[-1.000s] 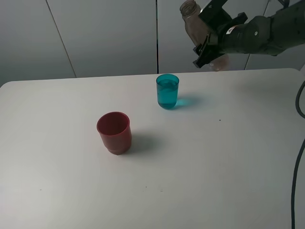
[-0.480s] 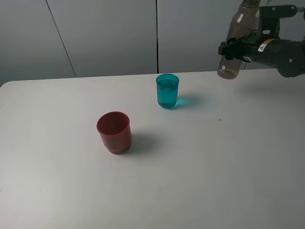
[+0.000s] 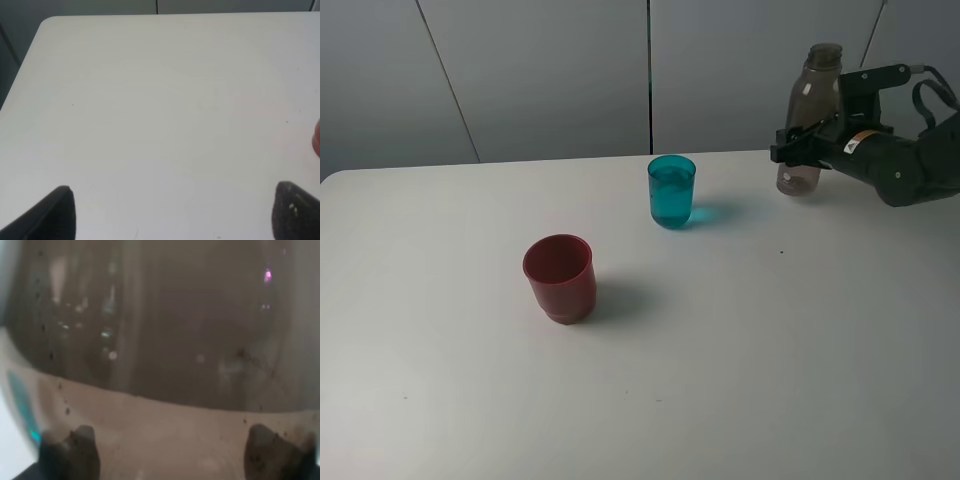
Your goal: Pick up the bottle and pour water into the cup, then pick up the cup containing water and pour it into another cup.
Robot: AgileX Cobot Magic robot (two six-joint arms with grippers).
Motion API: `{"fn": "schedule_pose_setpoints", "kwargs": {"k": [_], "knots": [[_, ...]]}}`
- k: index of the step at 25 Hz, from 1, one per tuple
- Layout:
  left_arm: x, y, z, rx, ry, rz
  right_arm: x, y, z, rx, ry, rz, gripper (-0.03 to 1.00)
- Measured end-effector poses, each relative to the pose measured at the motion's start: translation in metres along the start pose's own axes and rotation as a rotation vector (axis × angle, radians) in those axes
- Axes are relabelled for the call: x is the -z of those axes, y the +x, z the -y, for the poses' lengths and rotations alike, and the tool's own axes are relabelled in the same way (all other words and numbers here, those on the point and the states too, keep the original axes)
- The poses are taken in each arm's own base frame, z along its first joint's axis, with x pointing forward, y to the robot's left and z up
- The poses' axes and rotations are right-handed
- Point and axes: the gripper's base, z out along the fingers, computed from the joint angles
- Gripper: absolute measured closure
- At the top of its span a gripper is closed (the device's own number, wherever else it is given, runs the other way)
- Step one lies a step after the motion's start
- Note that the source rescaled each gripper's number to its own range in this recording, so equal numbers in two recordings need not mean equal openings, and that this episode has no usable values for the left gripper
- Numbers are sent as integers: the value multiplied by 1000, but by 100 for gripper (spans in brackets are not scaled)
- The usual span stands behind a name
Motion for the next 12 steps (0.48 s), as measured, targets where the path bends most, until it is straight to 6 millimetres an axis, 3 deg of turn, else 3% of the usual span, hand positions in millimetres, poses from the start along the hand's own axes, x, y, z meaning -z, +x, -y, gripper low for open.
{"fn": "schedule_pose_setpoints", "kwargs": {"k": [12], "knots": [[0, 0, 0, 0, 0, 0, -1, 2, 2, 62, 26, 13, 94]]}}
